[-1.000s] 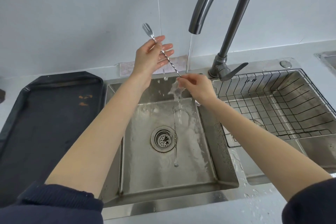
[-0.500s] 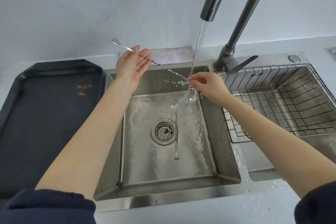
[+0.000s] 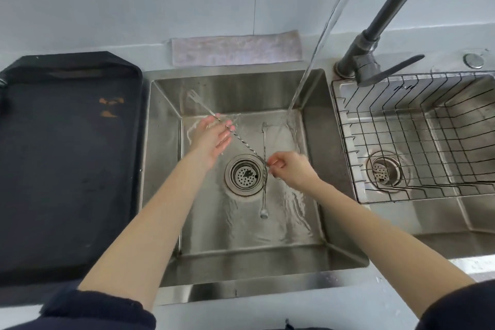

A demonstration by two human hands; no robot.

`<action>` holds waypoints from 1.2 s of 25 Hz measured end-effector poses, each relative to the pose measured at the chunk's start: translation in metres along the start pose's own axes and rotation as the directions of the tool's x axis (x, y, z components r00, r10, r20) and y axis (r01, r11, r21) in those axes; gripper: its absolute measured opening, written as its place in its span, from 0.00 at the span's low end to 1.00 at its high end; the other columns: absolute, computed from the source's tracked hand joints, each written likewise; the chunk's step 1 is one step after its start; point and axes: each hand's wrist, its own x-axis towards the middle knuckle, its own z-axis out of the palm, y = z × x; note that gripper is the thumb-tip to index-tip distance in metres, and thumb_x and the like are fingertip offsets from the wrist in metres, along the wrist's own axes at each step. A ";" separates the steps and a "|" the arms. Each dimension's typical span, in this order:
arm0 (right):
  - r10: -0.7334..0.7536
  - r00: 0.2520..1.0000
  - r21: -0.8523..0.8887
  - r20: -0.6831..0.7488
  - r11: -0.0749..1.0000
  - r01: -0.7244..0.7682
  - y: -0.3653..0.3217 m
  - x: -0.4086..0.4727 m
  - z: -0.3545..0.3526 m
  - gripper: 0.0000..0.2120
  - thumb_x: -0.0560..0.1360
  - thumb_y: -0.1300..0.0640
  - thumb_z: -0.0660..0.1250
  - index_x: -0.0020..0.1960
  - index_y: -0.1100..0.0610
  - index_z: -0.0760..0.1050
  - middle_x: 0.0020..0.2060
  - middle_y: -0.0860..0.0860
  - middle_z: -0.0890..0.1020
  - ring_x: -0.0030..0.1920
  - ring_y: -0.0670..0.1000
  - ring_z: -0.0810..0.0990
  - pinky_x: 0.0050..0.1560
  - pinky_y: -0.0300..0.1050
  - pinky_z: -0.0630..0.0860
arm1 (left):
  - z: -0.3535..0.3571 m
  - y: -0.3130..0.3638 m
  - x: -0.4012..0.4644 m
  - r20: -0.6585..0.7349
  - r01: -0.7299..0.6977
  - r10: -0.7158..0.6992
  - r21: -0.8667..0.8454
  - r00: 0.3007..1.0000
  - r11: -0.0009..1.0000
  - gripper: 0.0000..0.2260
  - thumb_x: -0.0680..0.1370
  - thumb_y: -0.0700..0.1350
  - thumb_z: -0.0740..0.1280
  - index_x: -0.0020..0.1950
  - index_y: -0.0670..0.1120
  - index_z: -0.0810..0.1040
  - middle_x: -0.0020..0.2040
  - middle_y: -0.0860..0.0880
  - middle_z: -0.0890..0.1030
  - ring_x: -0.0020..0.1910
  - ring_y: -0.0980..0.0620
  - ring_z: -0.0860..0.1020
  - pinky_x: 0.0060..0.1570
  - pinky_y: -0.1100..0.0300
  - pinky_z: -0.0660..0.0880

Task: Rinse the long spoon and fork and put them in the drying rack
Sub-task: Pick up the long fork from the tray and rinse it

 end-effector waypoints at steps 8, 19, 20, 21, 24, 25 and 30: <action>0.128 0.973 -0.072 0.193 0.991 -0.116 0.019 0.006 0.066 0.12 0.71 0.62 0.63 0.53 0.57 0.79 0.51 0.58 0.84 0.55 0.58 0.80 0.57 0.45 0.75 | -0.014 -0.063 0.014 -0.037 0.255 -0.253 0.195 0.967 0.947 0.20 0.78 0.35 0.58 0.70 0.47 0.66 0.58 0.46 0.76 0.53 0.52 0.75 0.55 0.57 0.72; 0.199 0.939 -0.149 0.282 0.975 -0.162 0.035 0.013 0.094 0.12 0.72 0.62 0.63 0.54 0.59 0.78 0.54 0.58 0.83 0.57 0.57 0.79 0.58 0.42 0.73 | -0.022 -0.106 0.030 -0.114 0.380 -0.363 0.252 0.925 0.890 0.19 0.79 0.37 0.57 0.69 0.47 0.67 0.62 0.44 0.75 0.54 0.51 0.73 0.53 0.59 0.70; 0.201 0.938 -0.148 0.283 0.975 -0.164 0.036 0.014 0.095 0.12 0.73 0.62 0.63 0.55 0.59 0.78 0.55 0.58 0.82 0.57 0.56 0.79 0.58 0.42 0.73 | -0.021 -0.108 0.031 -0.121 0.382 -0.363 0.249 0.924 0.890 0.19 0.79 0.37 0.56 0.69 0.47 0.67 0.63 0.44 0.75 0.54 0.51 0.73 0.53 0.58 0.70; 0.205 0.936 -0.148 0.286 0.975 -0.168 0.036 0.015 0.095 0.13 0.73 0.61 0.62 0.56 0.59 0.78 0.55 0.58 0.82 0.58 0.56 0.78 0.58 0.42 0.72 | -0.022 -0.108 0.032 -0.126 0.384 -0.364 0.243 0.923 0.891 0.18 0.79 0.38 0.56 0.68 0.48 0.67 0.65 0.44 0.75 0.55 0.51 0.74 0.53 0.58 0.69; 0.218 0.928 -0.158 0.303 0.971 -0.177 0.036 0.016 0.095 0.13 0.74 0.59 0.63 0.56 0.57 0.79 0.55 0.57 0.82 0.58 0.57 0.78 0.59 0.44 0.73 | -0.024 -0.110 0.033 -0.126 0.392 -0.372 0.232 0.920 0.890 0.18 0.79 0.38 0.56 0.68 0.48 0.68 0.67 0.45 0.74 0.58 0.49 0.74 0.54 0.58 0.69; 0.222 0.926 -0.165 0.305 0.970 -0.178 0.036 0.015 0.095 0.13 0.74 0.58 0.62 0.56 0.56 0.79 0.56 0.57 0.82 0.58 0.57 0.78 0.59 0.44 0.73 | -0.024 -0.110 0.032 -0.123 0.394 -0.375 0.233 0.919 0.889 0.18 0.79 0.38 0.56 0.68 0.47 0.68 0.66 0.45 0.74 0.59 0.49 0.74 0.54 0.58 0.70; 0.203 0.927 -0.179 0.315 0.972 -0.153 0.030 0.013 0.090 0.14 0.74 0.58 0.61 0.57 0.55 0.78 0.57 0.56 0.82 0.60 0.56 0.77 0.61 0.45 0.73 | -0.028 -0.107 0.028 -0.118 0.398 -0.380 0.278 0.917 0.874 0.17 0.78 0.39 0.56 0.67 0.47 0.68 0.49 0.50 0.76 0.54 0.50 0.74 0.51 0.59 0.70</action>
